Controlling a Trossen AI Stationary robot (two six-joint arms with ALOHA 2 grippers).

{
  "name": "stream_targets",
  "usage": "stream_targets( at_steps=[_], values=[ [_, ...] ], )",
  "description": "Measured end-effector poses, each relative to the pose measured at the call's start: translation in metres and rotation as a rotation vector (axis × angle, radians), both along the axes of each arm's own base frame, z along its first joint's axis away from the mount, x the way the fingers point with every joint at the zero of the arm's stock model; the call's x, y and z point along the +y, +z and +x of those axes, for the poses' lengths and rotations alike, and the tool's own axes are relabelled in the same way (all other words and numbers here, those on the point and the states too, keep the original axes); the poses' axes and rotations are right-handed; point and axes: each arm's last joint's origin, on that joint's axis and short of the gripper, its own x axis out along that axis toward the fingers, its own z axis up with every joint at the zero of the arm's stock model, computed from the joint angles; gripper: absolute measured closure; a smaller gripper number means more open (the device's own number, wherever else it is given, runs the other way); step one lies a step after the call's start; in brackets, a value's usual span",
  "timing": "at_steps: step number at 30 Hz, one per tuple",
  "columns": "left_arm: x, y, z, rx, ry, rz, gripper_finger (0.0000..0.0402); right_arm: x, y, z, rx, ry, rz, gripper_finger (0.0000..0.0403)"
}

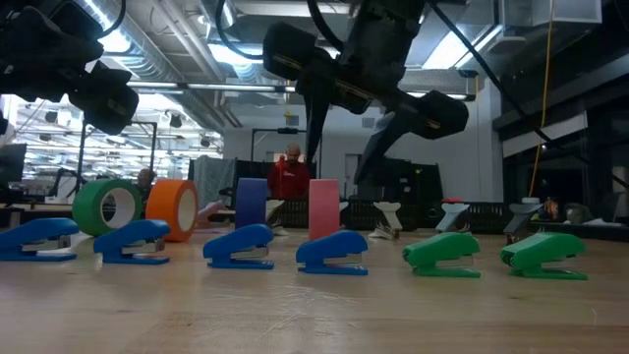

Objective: Pick and place Stapler, Stapler remover, tape
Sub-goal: Put the pink tape into the right black bin

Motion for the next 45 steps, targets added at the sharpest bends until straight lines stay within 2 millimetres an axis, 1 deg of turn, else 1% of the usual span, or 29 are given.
stream_targets(
  at_steps=[3,12,17,23,29,31,33,39,45],
  values=[
    [0.0,0.0,0.0,-0.001,0.0,0.0,0.0251,0.0,0.0,0.0,-0.006,-0.005,-0.017,0.0178],
    [0.0,0.0,0.0,-0.001,0.0,0.0,0.0251,0.001,-0.019,0.007,0.009,-0.005,-0.029,0.0178],
    [0.0,0.0,0.0,0.002,0.0,0.0,0.0251,0.0,-0.025,0.011,0.005,-0.01,-0.028,0.0178],
    [0.0,-0.001,0.001,0.008,-0.001,0.001,0.0251,-0.008,-0.03,0.012,0.033,-0.029,-0.034,0.0178],
    [0.0,-0.001,0.001,0.011,-0.001,0.001,0.0251,-0.012,-0.029,0.014,0.014,-0.102,-0.008,0.0179],
    [0.0,-0.001,0.001,0.012,-0.001,0.002,0.0251,-0.012,-0.03,0.014,0.016,-0.106,-0.007,0.0187],
    [0.0,-0.001,0.001,0.012,-0.001,0.002,0.0251,-0.012,-0.03,0.014,0.018,-0.106,-0.007,0.0205],
    [0.0,-0.001,0.001,0.012,0.0,0.002,0.0251,-0.012,-0.03,0.014,0.017,-0.141,0.005,0.0301],
    [0.0,-0.001,0.001,0.012,0.0,0.002,0.0251,-0.012,-0.03,0.014,0.021,-0.16,0.016,0.0297]
  ],
)
